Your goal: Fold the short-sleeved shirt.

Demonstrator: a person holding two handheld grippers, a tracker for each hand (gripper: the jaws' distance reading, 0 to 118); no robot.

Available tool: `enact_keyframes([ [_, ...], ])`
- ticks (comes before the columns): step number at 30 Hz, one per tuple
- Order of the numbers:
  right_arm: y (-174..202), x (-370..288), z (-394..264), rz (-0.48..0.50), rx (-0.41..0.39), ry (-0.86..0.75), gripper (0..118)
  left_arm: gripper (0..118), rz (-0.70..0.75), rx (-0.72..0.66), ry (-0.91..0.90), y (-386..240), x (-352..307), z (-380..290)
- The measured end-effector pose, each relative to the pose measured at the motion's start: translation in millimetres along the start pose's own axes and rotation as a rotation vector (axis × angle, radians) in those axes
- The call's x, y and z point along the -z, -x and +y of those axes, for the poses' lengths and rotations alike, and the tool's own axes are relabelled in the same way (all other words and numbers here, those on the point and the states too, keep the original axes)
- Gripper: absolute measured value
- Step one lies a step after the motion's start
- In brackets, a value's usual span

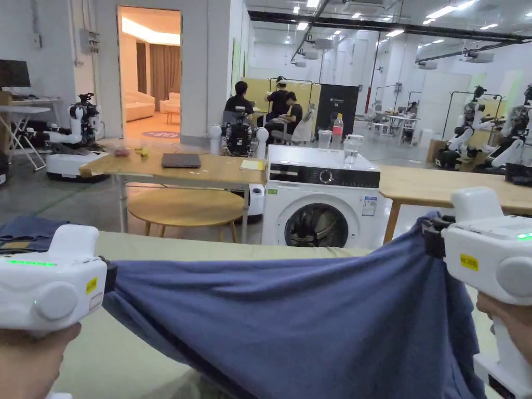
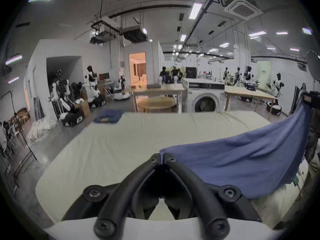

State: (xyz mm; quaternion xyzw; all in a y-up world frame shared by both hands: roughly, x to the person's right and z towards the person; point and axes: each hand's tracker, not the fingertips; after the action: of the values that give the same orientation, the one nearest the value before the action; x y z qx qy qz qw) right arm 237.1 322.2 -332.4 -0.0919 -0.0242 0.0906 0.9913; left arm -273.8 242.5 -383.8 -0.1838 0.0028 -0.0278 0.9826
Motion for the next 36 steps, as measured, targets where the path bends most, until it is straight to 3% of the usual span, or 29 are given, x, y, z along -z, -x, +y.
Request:
enact_keyframes([
  [8, -41.7, 18.4, 104.3, -0.043, 0.079, -0.156, 1, 0, 0.048, 0.045, -0.139, -27.5, 2.4, 136.5],
  [18, -49.4, 34.8, 194.9, -0.062, 0.129, -0.299, 1, 0, 0.123, 0.068, -0.299, -23.0, -4.7, 249.9],
  [22, -44.2, 56.2, 176.7, -0.070, 0.119, -0.278, 1, 0, 0.130, 0.086, -0.270, -21.3, 10.2, 232.5],
  [28, -28.6, 89.1, 85.0, -0.081, 0.128, -0.149, 1, 0, 0.132, 0.060, -0.122, -27.3, 61.4, 142.3],
  [36, -30.1, 18.4, -20.1, -0.024, 0.231, -0.106, 1, 0, 0.039, 0.041, -0.080, -29.5, 5.2, 27.0],
])
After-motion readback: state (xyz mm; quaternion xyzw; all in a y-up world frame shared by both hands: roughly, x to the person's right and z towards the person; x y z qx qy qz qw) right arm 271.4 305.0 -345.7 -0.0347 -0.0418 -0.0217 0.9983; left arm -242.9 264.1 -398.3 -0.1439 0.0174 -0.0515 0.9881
